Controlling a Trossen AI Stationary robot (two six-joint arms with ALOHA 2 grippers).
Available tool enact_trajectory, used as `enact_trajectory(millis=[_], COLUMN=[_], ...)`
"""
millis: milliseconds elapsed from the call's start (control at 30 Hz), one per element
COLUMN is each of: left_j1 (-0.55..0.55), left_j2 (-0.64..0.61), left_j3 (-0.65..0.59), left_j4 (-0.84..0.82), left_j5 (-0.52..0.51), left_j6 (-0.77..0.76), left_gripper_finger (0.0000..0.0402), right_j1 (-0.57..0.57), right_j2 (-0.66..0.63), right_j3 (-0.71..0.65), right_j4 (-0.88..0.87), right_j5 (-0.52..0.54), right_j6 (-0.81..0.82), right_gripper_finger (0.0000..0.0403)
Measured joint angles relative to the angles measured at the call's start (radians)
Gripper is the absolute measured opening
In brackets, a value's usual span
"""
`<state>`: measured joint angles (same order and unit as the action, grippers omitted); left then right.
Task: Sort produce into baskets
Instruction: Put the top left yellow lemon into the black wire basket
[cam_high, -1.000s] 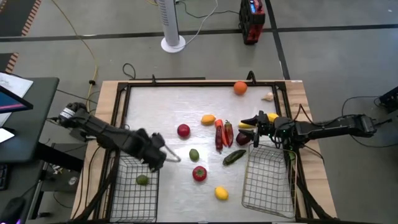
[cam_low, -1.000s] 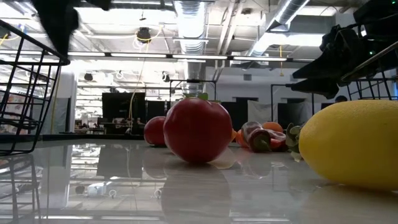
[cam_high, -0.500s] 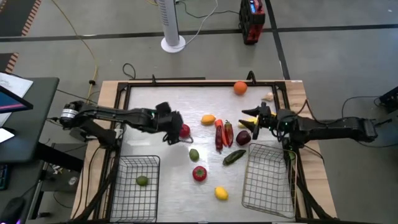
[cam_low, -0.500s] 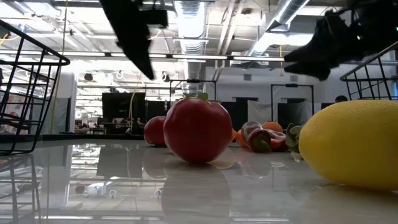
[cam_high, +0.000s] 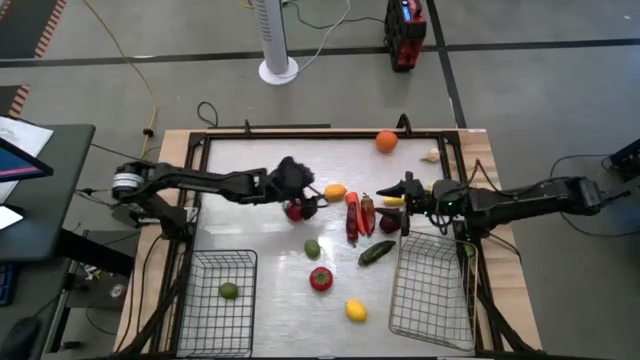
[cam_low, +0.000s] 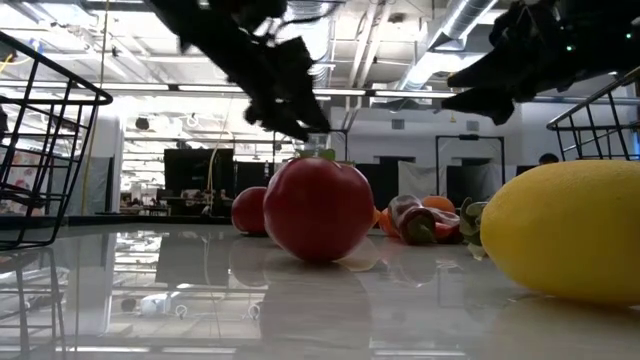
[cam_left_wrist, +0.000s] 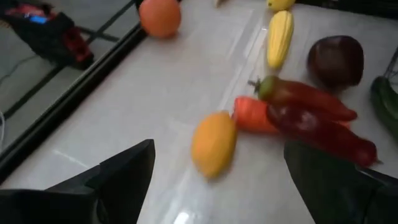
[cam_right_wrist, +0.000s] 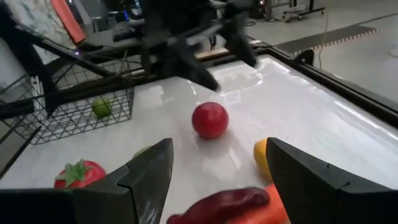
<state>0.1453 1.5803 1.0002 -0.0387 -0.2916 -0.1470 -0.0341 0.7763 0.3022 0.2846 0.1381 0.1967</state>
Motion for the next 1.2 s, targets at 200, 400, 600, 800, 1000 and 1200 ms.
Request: enact_trajectory(millis=[200,400,600,800,1000,1200], left_j1=[0.040,0.086,0.125,0.149,0.144,0.144], left_j2=[0.209,0.370,0.464,0.485,0.485,0.484], left_j3=[0.137,0.276,0.356,0.352,0.350,0.350], left_j4=[-0.013,-0.069,-0.105,-0.165,-0.191,-0.179], left_j5=[0.067,0.172,0.206,0.273,0.272,0.283], left_j6=[0.104,0.162,0.203,0.208,0.221,0.233], left_gripper_finger=[0.0345,0.0345,0.0345,0.0345,0.0313,0.0226], right_j1=[-0.010,-0.020,-0.019,-0.019,-0.019,-0.019], right_j2=[0.049,0.041,0.043,0.043,0.043,0.043], right_j3=[-0.001,0.000,0.000,0.000,0.000,-0.001], right_j4=[0.034,0.003,-0.005,-0.026,-0.017,-0.013], right_j5=[0.021,0.021,0.021,0.021,0.020,0.020], right_j6=[-0.045,-0.048,-0.056,-0.056,-0.059,-0.064], right_gripper_finger=[0.0285,0.0286,0.0286,0.0286,0.0286,0.0286])
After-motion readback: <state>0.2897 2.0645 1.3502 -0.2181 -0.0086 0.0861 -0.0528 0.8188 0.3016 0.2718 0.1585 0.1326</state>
